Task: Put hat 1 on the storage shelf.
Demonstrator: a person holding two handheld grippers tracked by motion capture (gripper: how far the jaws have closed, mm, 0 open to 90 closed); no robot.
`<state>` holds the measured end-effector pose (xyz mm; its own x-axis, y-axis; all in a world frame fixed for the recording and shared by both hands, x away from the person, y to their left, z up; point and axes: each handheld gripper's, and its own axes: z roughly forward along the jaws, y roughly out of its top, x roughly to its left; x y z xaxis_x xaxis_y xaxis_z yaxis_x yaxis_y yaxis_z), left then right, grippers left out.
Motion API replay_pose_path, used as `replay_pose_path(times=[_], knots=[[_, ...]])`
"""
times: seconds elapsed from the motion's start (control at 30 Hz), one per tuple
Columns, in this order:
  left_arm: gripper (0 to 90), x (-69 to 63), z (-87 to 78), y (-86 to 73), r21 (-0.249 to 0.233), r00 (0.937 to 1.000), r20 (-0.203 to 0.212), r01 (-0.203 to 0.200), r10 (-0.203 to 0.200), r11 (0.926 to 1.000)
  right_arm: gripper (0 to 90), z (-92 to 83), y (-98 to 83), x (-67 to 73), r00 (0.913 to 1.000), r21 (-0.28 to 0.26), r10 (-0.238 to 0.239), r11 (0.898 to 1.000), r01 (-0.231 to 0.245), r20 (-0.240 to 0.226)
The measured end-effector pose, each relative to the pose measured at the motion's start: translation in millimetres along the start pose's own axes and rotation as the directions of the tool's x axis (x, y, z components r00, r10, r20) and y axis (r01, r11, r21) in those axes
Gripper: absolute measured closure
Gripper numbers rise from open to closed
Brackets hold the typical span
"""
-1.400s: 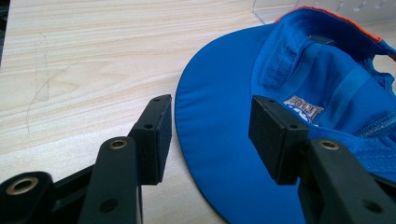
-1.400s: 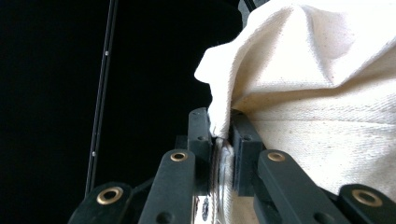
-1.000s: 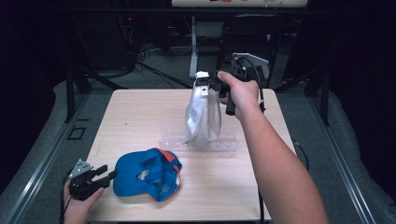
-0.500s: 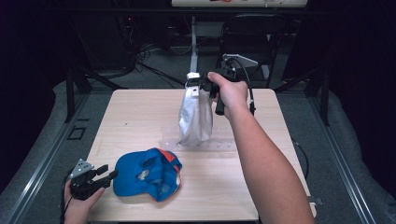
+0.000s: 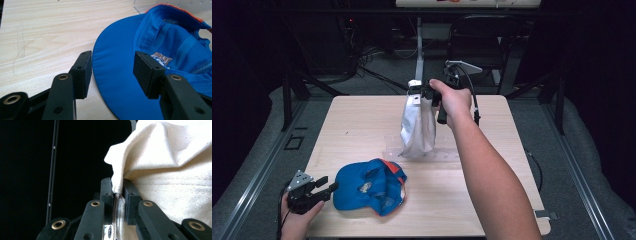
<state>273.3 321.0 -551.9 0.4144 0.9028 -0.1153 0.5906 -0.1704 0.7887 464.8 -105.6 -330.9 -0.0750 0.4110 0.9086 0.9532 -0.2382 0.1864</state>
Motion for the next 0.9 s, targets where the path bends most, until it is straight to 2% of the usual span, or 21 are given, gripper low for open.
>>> replay_pose_path(times=[0.17,0.3,0.43,0.57,0.67,0.8,0.9], knots=[[49.8,-0.4,-0.1,0.6,0.011,1.0000,-0.002,-0.007,0.007,0.9999,81.0,7.4,0.7,0.8,0.9999,-0.010,0.005,1.000,-0.005,-0.012],[49.8,-0.6,-0.3,0.6,0.010,1.0000,-0.005,-0.008,0.008,0.9999,81.0,9.1,1.4,2.6,1.0000,-0.017,0.000,1.000,0.000,-0.005],[49.8,-0.5,0.0,0.5,0.012,0.9999,-0.004,-0.011,0.011,0.9999,81.0,0.3,4.3,0.1,0.9998,-0.042,0.002,0.999,-0.001,0.022],[49.8,-1.0,0.4,0.8,0.013,0.9999,-0.004,-0.012,0.012,0.9998,81.0,-5.4,4.8,-4.7,0.9997,-0.048,0.014,0.999,-0.013,0.021],[49.8,-2.7,1.1,0.4,0.002,0.9999,-0.008,-0.015,0.015,0.9999,81.0,-7.0,5.0,-5.5,0.9997,-0.053,0.016,0.998,-0.015,0.021],[49.8,-3.5,1.1,1.1,0.019,0.9997,-0.007,-0.025,0.025,0.9995,81.0,-5.5,4.2,-4.9,0.9996,-0.059,0.015,0.998,-0.013,0.023],[49.8,-5.2,2.1,0.9,0.007,0.9997,-0.003,-0.026,0.026,0.9996,80.9,-2.3,3.7,-5.0,0.9997,-0.054,0.014,0.998,-0.013,0.018]])
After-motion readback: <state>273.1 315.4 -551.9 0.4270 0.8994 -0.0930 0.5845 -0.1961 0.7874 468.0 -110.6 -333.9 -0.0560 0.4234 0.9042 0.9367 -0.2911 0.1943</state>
